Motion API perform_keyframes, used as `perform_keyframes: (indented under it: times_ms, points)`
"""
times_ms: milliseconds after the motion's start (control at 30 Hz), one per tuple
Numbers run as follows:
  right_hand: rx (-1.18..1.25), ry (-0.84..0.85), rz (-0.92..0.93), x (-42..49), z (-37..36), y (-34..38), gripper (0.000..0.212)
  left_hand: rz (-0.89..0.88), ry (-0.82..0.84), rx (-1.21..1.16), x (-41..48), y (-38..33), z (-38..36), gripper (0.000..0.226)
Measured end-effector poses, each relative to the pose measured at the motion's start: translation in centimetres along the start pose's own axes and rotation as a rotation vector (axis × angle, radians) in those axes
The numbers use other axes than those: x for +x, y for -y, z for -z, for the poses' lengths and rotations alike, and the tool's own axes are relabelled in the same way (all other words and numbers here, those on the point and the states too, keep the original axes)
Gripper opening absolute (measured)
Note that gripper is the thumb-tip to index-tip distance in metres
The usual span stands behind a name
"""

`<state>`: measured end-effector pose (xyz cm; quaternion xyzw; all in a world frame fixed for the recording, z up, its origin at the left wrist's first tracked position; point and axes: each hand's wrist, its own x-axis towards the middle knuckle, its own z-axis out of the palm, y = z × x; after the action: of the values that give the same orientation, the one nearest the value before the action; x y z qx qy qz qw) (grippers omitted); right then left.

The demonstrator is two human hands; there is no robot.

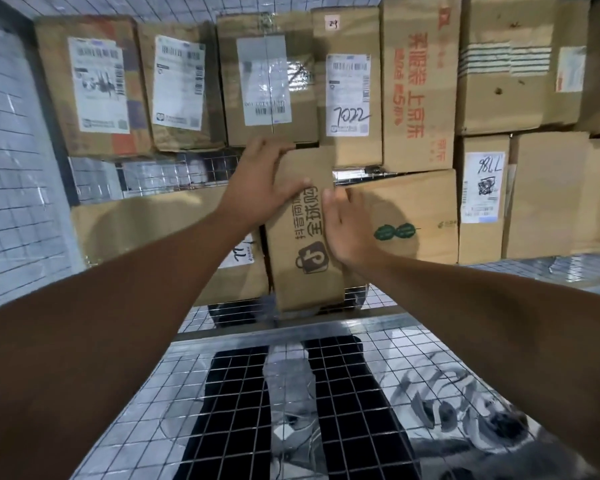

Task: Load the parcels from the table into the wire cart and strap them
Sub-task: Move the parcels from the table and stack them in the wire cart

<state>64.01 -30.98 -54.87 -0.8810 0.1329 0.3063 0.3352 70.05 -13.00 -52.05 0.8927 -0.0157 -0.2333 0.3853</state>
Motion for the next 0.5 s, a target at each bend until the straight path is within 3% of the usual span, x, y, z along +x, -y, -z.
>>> perform_keyframes:
  times_ms: [133,333,433,500]
  points:
    - [-0.341,-0.227,0.172,0.1,-1.2,0.1,0.072,-0.217,-0.236,0.423,-0.8,1.9,-2.5,0.059]
    - [-0.598,-0.147,0.224,1.7,-2.3,-2.3,0.08,-0.102,-0.14,0.748,0.4,3.9,-4.6,0.07]
    - [-0.663,-0.15,0.2,1.8,-2.8,-2.3,0.082,-0.057,-0.064,0.805,0.8,4.1,-4.8,0.067]
    - [-0.674,-0.049,0.148,1.4,-2.2,-2.3,0.086,0.0,0.003,0.805,0.5,3.5,-4.2,0.067]
